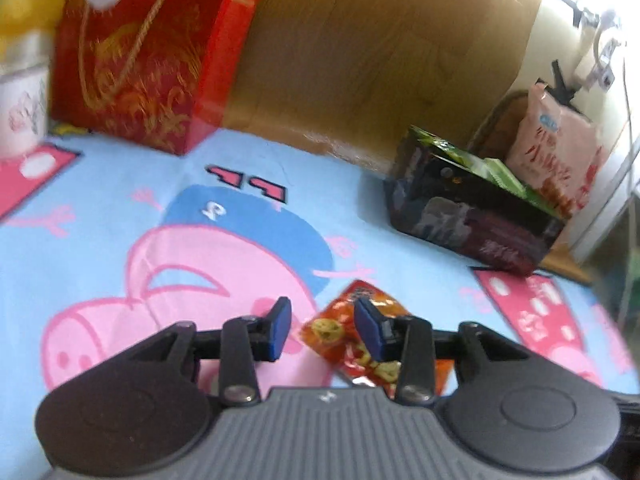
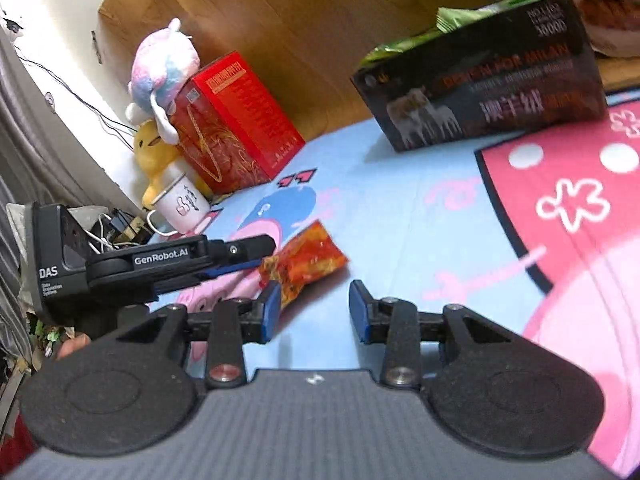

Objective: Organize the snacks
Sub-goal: 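Move both grippers toward the red spicy snack bag, then reposition both grippers around the red spicy snack bag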

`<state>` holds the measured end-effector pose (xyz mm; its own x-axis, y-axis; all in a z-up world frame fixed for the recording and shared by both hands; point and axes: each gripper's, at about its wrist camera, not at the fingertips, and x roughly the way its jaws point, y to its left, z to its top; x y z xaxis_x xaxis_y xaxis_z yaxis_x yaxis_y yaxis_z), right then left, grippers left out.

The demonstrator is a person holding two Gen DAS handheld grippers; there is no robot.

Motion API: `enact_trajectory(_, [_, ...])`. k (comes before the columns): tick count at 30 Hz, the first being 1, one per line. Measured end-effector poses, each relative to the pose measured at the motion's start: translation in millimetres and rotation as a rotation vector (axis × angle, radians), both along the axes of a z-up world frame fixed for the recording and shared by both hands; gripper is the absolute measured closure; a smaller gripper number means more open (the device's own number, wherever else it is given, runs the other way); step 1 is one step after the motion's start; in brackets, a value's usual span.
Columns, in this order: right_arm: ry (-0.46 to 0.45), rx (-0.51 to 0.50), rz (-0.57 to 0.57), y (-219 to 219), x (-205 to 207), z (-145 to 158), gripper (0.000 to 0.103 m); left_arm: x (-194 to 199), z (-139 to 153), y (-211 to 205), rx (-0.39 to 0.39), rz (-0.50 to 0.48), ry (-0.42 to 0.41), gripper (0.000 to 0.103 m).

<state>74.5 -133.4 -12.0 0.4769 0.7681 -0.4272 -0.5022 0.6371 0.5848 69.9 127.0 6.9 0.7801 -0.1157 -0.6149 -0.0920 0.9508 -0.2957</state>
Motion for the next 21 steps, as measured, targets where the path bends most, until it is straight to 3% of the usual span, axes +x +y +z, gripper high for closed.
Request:
enact_trajectory(4, [0.009,0.001,-0.027,7,2,1,0.062,-6,-3,-7,0.092,0.057,-0.023,0.065])
enact_trajectory(10, [0.057,0.033,-0.066,19,15,-3,0.065,-7,-4,-2,0.091,0.082,-0.035,0.065])
enact_trajectory(11, [0.058,0.032,-0.074,21,16,-3,0.071,-7,-4,-2,0.095,0.081,-0.036,0.065])
enact_trajectory(12, [0.057,0.023,-0.080,22,16,-4,0.085,-7,-4,-3,0.103,0.080,-0.037,0.065])
enact_trajectory(13, [0.062,0.010,-0.083,25,18,-5,0.091,-7,-4,-4,0.107,0.081,-0.040,0.064])
enact_trajectory(16, [0.079,0.030,-0.092,22,19,-9,0.094,-8,-4,-2,0.096,0.079,-0.043,0.064])
enact_trajectory(21, [0.031,0.013,-0.115,11,7,-3,0.095,-7,-4,-4,0.109,0.077,-0.043,0.064])
